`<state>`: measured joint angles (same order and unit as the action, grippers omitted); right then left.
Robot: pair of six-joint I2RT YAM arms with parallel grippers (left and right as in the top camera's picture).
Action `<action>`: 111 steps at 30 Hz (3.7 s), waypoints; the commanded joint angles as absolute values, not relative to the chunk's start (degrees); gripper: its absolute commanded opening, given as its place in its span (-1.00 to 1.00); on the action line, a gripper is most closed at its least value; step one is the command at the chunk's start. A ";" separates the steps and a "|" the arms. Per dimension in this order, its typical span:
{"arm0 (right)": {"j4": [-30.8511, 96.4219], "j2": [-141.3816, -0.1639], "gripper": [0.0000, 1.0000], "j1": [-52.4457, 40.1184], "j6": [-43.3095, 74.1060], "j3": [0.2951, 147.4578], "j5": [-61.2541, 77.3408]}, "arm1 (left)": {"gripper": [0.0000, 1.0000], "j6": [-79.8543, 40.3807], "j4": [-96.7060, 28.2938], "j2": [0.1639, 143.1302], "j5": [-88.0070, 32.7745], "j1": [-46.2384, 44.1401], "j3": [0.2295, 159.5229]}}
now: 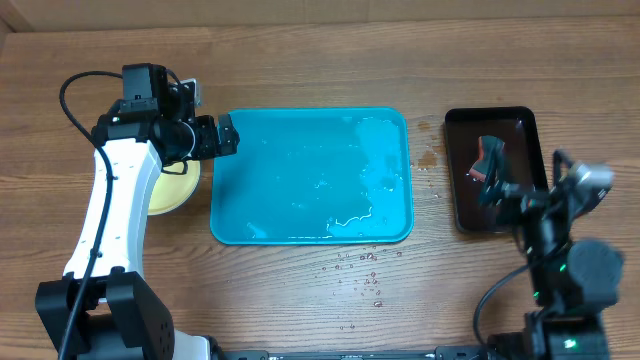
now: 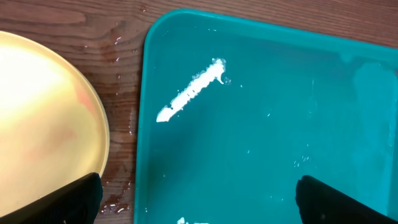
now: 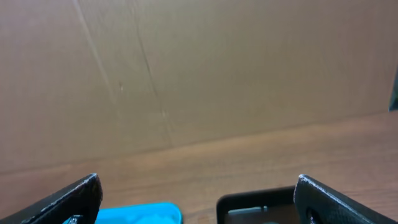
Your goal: Clean dirty plates on tray and stack at the side
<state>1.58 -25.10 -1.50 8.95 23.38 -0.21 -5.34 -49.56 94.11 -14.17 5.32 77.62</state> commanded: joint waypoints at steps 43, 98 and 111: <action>4.84 -0.16 1.00 -3.27 8.93 0.47 0.12 | 1.00 -4.67 -49.50 93.43 -14.41 5.32 78.59; 4.84 -0.16 1.00 -3.27 8.93 0.47 0.12 | 0.99 5.15 -3.36 0.19 -11.20 5.13 0.27; 4.84 -0.16 1.00 -3.27 8.93 0.47 0.12 | 1.00 5.15 -3.36 0.23 -11.20 5.13 0.27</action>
<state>5.17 -0.80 -3.05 8.97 1.06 0.03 3.64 -3.42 1.02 -11.75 5.32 0.67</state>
